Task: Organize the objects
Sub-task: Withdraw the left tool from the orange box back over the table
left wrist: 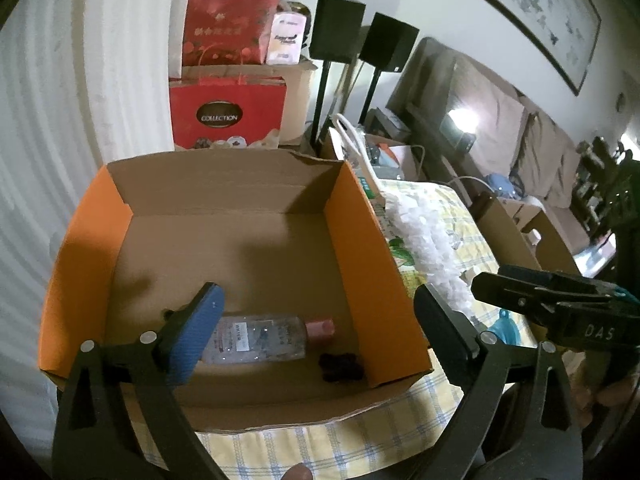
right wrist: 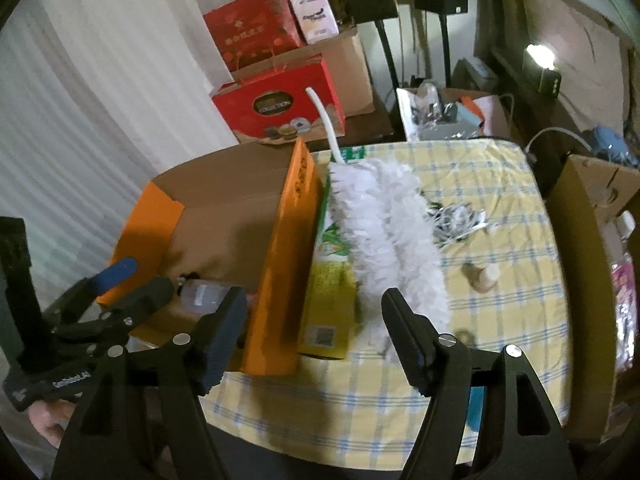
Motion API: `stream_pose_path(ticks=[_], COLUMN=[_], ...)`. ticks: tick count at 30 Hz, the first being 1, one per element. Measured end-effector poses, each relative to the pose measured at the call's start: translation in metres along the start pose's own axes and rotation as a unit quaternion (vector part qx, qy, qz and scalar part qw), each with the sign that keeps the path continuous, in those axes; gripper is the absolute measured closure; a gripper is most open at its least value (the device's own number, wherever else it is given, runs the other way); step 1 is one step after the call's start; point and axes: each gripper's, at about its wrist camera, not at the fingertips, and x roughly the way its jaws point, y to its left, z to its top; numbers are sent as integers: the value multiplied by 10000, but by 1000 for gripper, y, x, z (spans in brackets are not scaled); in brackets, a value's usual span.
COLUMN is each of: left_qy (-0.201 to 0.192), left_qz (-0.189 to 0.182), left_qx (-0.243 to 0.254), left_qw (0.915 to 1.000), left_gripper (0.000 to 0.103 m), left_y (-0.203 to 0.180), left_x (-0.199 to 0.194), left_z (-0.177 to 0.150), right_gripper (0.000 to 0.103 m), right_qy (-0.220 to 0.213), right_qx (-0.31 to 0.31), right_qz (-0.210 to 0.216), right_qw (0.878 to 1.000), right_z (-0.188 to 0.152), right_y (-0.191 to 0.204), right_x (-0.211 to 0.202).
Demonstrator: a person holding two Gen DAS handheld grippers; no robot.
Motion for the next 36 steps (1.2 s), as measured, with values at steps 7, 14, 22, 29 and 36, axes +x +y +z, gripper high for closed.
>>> stream_pose_path(ticks=[7, 14, 22, 29, 36], left_qy=[113, 337, 351, 449, 564], left_qz=[37, 9, -86, -354, -591], left_qx=[70, -13, 84, 385, 673], left_qw=[9999, 9994, 9993, 9976, 9944], left_gripper=[3, 1, 1, 1, 1], left_y=[-14, -22, -42, -74, -107], left_x=[1, 8, 9, 19, 32], left_z=[3, 4, 1, -9, -22], right_gripper=[27, 25, 22, 22, 22], right_qy=[-242, -484, -608, -673, -668], right_qx=[-310, -473, -513, -149, 20], right_qz=[-498, -767, -934, -1043, -1138], right_qw=[9980, 9948, 9924, 9921, 9913], right_z=[-3, -7, -14, -18, -17], right_y=[-2, -11, -33, -76, -110], right_x=[-10, -21, -33, -45, -46])
